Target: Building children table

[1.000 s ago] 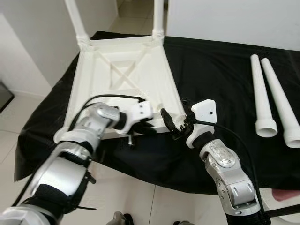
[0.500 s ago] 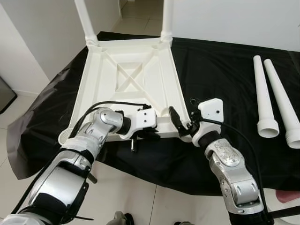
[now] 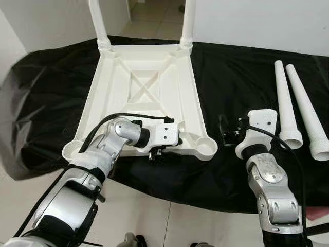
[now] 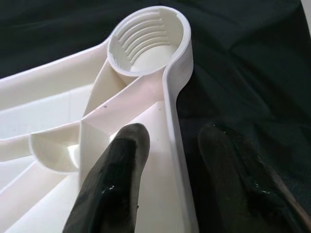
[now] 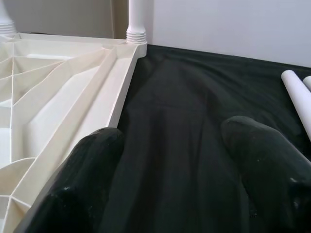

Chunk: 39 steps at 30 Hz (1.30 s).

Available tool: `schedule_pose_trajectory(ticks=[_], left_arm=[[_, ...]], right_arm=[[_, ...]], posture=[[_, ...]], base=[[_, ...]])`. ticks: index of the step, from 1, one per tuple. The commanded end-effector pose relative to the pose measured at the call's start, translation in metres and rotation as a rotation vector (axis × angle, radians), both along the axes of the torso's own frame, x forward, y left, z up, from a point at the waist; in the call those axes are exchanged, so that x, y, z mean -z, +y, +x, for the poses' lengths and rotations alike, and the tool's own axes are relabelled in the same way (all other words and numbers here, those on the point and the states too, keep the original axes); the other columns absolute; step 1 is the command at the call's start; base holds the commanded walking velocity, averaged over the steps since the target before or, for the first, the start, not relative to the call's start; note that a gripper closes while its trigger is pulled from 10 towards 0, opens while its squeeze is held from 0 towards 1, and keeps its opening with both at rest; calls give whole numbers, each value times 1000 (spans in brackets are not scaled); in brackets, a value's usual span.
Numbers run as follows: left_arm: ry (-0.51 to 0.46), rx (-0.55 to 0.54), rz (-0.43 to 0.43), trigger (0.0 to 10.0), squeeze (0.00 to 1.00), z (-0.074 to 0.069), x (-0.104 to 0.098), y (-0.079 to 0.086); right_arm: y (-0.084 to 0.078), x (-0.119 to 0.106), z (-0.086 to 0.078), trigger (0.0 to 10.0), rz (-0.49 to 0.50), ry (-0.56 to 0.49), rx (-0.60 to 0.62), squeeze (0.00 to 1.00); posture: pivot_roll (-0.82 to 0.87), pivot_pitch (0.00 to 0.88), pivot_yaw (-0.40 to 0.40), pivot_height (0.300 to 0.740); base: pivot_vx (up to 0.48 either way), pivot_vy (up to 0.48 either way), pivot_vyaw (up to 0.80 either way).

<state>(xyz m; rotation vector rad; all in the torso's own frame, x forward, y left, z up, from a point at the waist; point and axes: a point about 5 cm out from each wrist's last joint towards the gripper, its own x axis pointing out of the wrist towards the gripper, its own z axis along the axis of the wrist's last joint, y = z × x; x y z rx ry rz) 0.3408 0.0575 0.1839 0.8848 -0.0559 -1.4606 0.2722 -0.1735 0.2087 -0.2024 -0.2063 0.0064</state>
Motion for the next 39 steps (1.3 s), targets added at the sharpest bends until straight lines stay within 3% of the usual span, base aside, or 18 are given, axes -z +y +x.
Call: schedule_pose_trajectory(ticks=[1, 6, 8, 9, 11, 12, 14, 16, 18, 19, 21, 25, 29, 34, 38, 39], left_arm=[[-47, -92, -42, 10000, 0, 4, -1, 8], [-65, -120, -115, 10000, 0, 3, -22, 25], [-68, -175, -230, 10000, 0, 1, -45, 41], [-68, -175, -230, 10000, 0, 1, -45, 41], [-84, -260, -388, 10000, 0, 2, -66, 51], [-84, -260, -388, 10000, 0, 2, -66, 51], [-82, -372, -544, 10000, 0, 5, -79, 59], [-82, -372, -544, 10000, 0, 5, -79, 59], [-75, -510, -686, 10000, 0, 9, -85, 70], [-75, -510, -686, 10000, 0, 9, -85, 70], [-80, -619, -763, 10000, 0, 7, -86, 77], [-96, -683, -776, 10000, 0, 5, -86, 78], [-88, -699, -743, 10000, 0, -3, -77, 72], [-80, -705, -742, 10000, 0, -3, -77, 72], [-40, -652, -704, 10000, 0, -11, -77, 64], [-15, -595, -689, 10000, 0, -17, -77, 58]], right_arm=[[5, 6, -1, 10000, 7, 29, -30, 0], [1, 7, -2, 10000, -7, 25, -14, 0], [-5, 2, -1, 10000, -13, 1, 22, 0], [-5, 2, -1, 10000, -13, 1, 22, 0], [-11, -2, 2, 10000, -16, -8, 43, 0], [-11, -2, 2, 10000, -16, -8, 43, 0], [-20, 2, 9, 10000, -37, 32, 60, 0], [-20, 2, 9, 10000, -37, 32, 60, 0], [-39, 8, 22, 10000, -71, 88, 122, 0], [-39, 8, 22, 10000, -71, 88, 122, 0], [-59, 5, 34, 10000, -62, 110, 182, 0], [-72, 1, 42, 10000, -41, 130, 220, 0], [-101, -6, 56, 10000, 10, 163, 307, 0], [-111, -9, 59, 10000, 20, 176, 357, 0], [-126, -7, 63, 10000, 86, 256, 403, 0], [-129, -6, 62, 10000, 94, 269, 414, 0]], posture=[[-157, 129, 90, 740], [-161, 129, 97, 740], [-162, 129, 99, 740], [-162, 129, 99, 740], [-161, 128, 106, 740], [-161, 128, 106, 740], [-160, 126, 105, 740], [-160, 126, 105, 740], [-156, 126, 103, 740], [-156, 126, 103, 740], [-148, 130, 100, 740], [-146, 132, 99, 740], [-135, 137, 100, 740], [-135, 137, 100, 740], [-132, 139, 100, 740], [-128, 142, 97, 740]], base=[[0, 0, 0], [0, 0, 0], [0, 0, 0], [0, 0, 0], [0, 0, 0], [0, 0, 0], [0, 0, 0], [0, 0, 0], [0, 0, 0], [0, 0, 0], [0, 0, 0], [0, 0, 0], [0, 0, 0], [0, 0, 0], [0, 0, 0], [0, 0, 0]])
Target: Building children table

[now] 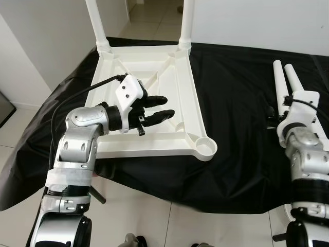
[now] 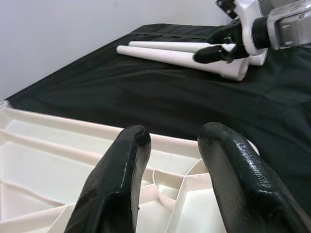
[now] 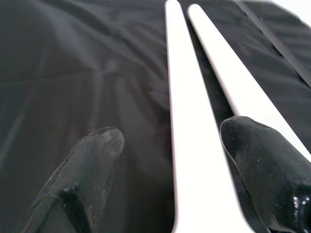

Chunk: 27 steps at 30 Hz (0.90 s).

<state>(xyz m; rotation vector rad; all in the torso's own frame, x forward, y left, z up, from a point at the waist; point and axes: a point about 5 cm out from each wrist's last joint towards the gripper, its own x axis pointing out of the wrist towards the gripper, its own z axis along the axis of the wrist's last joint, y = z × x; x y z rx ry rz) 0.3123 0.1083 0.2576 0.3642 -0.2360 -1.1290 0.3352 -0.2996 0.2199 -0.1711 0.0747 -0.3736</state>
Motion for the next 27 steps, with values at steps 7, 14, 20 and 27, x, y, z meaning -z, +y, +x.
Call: schedule_pose_trajectory(ticks=[7, 14, 20, 27], left_arm=[[-33, -124, -120, 10000, 0, -8, -10, -13], [-44, -130, -86, 10000, 0, -6, -8, -14], [-32, -140, -88, 10000, 0, -10, -7, -14], [-22, -155, -89, 10000, 0, -13, -5, -13]], right_arm=[[-18, 16, -2, 10000, 51, 101, 72, 0], [-21, 19, 1, 10000, 67, 156, 48, 0], [-11, 31, 3, 10000, 233, 230, -26, 0], [-9, 37, 0, 10000, 416, 316, -60, 0]], posture=[[-132, 144, 96, 740], [-136, 145, 100, 740], [-135, 146, 101, 740], [-138, 150, 85, 740]], base=[[0, 0, 0], [0, 0, 0], [0, 0, 0], [0, 0, 0]])
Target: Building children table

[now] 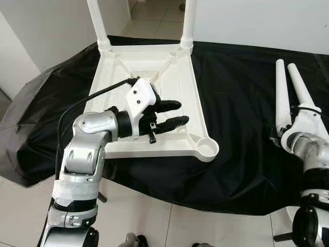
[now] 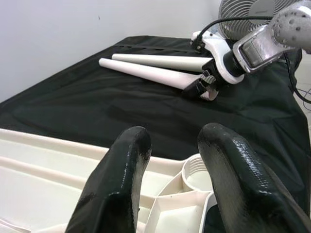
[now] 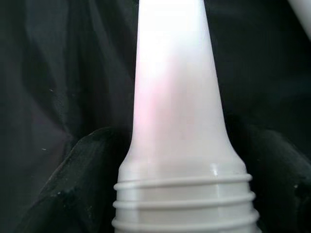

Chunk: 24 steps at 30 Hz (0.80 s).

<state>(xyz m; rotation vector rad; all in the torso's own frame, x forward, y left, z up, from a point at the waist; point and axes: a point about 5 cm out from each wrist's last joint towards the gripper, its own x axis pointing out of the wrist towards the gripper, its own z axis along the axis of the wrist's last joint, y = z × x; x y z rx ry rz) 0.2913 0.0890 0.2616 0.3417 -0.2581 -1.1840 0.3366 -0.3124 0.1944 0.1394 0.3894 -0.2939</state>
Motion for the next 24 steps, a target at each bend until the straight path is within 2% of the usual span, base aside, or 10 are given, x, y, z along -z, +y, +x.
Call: schedule_pose_trajectory(ticks=[1, 5, 6, 7, 8, 16, 17, 18, 21, 24], left_arm=[[-18, -214, -71, 10000, 0, 8, -1, 6], [-15, -225, -74, 10000, 0, 8, 0, 6], [-15, -227, -74, 10000, 0, 8, 0, 6], [-15, -227, -74, 10000, 0, 8, 0, 6], [-14, -229, -75, 10000, 0, 8, 0, 6], [-3, -245, -89, 10000, 0, 9, 0, 6], [0, -259, -102, 10000, 0, 11, -2, 7], [0, -259, -102, 10000, 0, 11, -2, 7], [11, -300, -145, 10000, 0, 17, -7, 11], [14, -321, -164, 10000, 0, 20, -9, 14]], right_arm=[[4, 11, -2, 10000, 55, 55, -26, 0], [9, 12, -5, 10000, 29, 105, -125, 0], [9, 13, -5, 1294, 27, 111, -133, 0], [9, 13, -5, 1294, 27, 111, -133, 0], [10, 14, -5, 0, 31, 115, -130, 0], [21, -4, -1, 0, 111, -54, -121, 0], [23, -17, -1, 10000, 35, -162, -107, 0], [23, -17, -1, 10000, 35, -162, -107, 0], [42, -52, -10, 10000, -76, -459, -125, 0], [55, -63, -18, 10000, -129, -559, -146, 0]], posture=[[-138, 150, 85, 740], [-141, 150, 82, 740], [-142, 148, 82, 740], [-142, 148, 82, 740], [-143, 147, 82, 740], [-140, 138, 83, 740], [-138, 136, 84, 740], [-138, 136, 84, 740], [-139, 136, 89, 740], [-140, 137, 89, 740]], base=[[0, 0, 0], [0, 0, 0], [0, 0, 0], [0, 0, 0], [0, 0, 0], [0, 0, 0], [0, 0, 0], [0, 0, 0], [0, 0, 0], [0, 0, 0]])
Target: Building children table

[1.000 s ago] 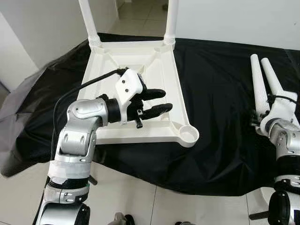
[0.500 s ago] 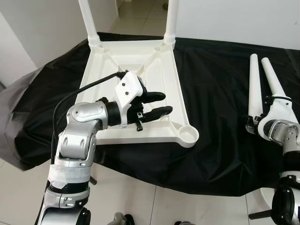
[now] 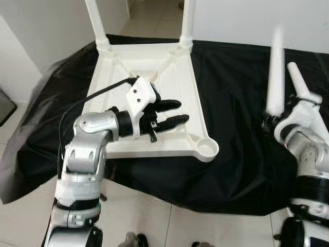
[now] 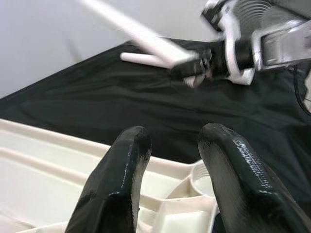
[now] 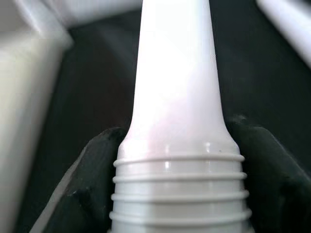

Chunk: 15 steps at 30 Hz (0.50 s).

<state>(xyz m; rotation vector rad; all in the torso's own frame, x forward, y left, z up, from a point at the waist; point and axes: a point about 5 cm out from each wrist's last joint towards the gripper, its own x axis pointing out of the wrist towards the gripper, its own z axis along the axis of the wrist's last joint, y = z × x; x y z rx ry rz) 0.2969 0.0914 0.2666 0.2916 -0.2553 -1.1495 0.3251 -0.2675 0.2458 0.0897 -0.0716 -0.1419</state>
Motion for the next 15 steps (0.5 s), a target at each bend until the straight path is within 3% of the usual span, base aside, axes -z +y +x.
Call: schedule_pose_trajectory(ticks=[1, 2, 6, 9, 10, 12, 15], left_arm=[[-7, -291, -117, 10000, 0, 15, -4, 11], [-5, -337, -150, 10000, 0, 21, -9, 16], [6, -361, -178, 10000, 0, 25, -14, 19], [46, -422, -234, 10000, 0, 32, -25, 27], [46, -422, -234, 10000, 0, 32, -25, 27], [81, -484, -261, 10000, 0, 38, -27, 33], [139, -524, -294, 10000, 0, 42, -26, 36]], right_arm=[[10, -11, -7, 10000, -36, -100, -10, 0], [38, -18, -18, 10000, -119, -197, -42, 0], [57, -20, -24, 10000, -157, -249, -71, 0], [108, -25, -40, 10000, -240, -364, -198, 0], [108, -25, -40, 10000, -240, -364, -198, 0], [126, -25, -44, 10000, -284, -404, -266, 0], [140, -22, -49, 10000, -348, -453, -335, 0]], posture=[[-140, 137, 89, 740], [-144, 129, 97, 740], [-145, 125, 106, 740], [-144, 111, 114, 740], [-144, 111, 114, 740], [-148, 91, 114, 740], [-148, 91, 114, 740]], base=[[0, 0, 0], [0, 0, 0], [0, 0, 0], [0, 0, 0], [0, 0, 0], [0, 0, 0], [0, 0, 0]])
